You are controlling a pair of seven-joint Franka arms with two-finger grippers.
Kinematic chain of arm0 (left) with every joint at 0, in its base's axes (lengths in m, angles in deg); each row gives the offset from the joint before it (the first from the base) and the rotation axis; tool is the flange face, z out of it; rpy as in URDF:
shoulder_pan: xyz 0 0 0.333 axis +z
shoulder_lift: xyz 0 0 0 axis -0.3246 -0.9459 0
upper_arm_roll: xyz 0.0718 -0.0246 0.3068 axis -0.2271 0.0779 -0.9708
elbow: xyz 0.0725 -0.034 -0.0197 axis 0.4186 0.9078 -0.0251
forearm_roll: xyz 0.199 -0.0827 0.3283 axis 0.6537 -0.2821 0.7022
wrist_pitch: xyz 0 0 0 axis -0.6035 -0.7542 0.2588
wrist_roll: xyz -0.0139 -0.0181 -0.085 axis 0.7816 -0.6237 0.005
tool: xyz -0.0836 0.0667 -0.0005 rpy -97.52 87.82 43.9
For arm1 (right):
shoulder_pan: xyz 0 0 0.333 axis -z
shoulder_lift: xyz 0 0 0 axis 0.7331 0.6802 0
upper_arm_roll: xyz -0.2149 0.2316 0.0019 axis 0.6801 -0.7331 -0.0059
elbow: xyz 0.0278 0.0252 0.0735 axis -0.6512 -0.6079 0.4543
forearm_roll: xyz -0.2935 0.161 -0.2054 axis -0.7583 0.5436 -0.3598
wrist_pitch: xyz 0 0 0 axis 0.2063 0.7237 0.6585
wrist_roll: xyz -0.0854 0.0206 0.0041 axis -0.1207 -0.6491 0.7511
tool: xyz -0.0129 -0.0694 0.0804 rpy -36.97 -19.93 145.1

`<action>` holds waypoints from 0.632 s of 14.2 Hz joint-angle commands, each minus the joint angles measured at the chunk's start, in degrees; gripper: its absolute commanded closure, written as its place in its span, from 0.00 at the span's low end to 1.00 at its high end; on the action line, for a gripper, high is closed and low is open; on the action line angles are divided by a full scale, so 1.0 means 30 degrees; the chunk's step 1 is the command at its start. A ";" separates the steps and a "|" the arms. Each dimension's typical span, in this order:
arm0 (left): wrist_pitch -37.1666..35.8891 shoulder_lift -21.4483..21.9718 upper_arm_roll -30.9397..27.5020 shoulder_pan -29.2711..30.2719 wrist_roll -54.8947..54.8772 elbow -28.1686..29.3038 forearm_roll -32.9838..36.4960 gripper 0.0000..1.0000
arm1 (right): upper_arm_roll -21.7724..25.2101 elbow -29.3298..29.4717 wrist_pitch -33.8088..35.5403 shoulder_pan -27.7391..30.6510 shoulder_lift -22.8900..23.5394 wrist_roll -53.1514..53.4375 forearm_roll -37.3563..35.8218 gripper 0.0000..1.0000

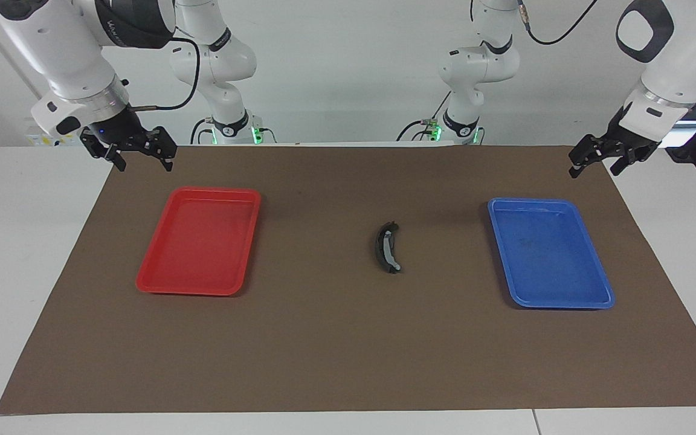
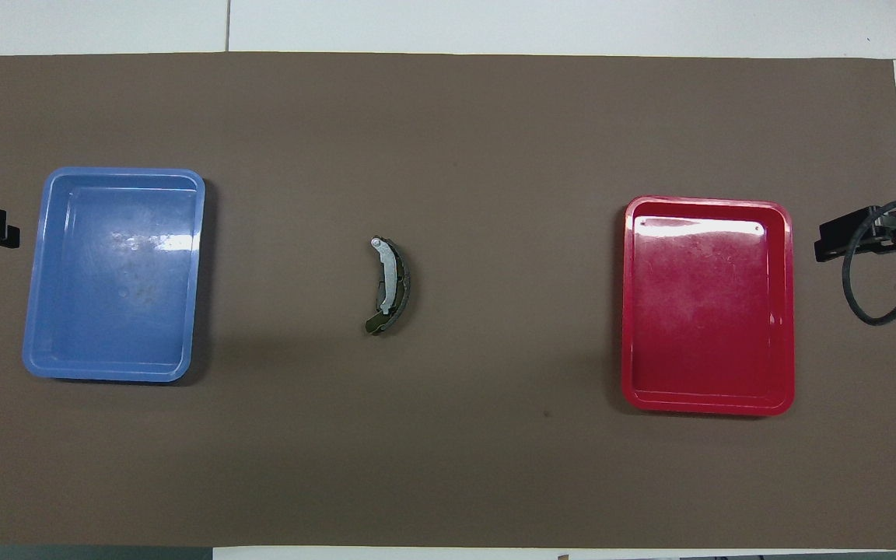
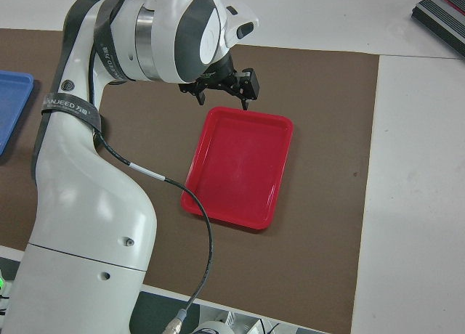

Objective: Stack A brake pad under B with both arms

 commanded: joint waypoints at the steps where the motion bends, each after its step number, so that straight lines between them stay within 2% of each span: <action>1: -0.0187 0.0367 0.0113 0.0208 -0.0093 0.0308 0.0000 0.00 | -0.0152 -0.1031 -0.0603 0.0665 -0.0710 -0.0373 -0.0276 0.00; 7: -0.0216 0.0367 0.0113 0.0208 -0.0093 0.0280 0.0000 0.00 | -0.0415 -0.0242 -0.0282 0.1164 -0.0476 -0.0344 -0.0364 0.00; 9: -0.0187 0.0367 0.0113 0.0208 -0.0093 0.0309 0.0000 0.00 | -0.0735 0.0199 0.0185 0.1863 -0.0242 -0.0402 -0.0306 0.00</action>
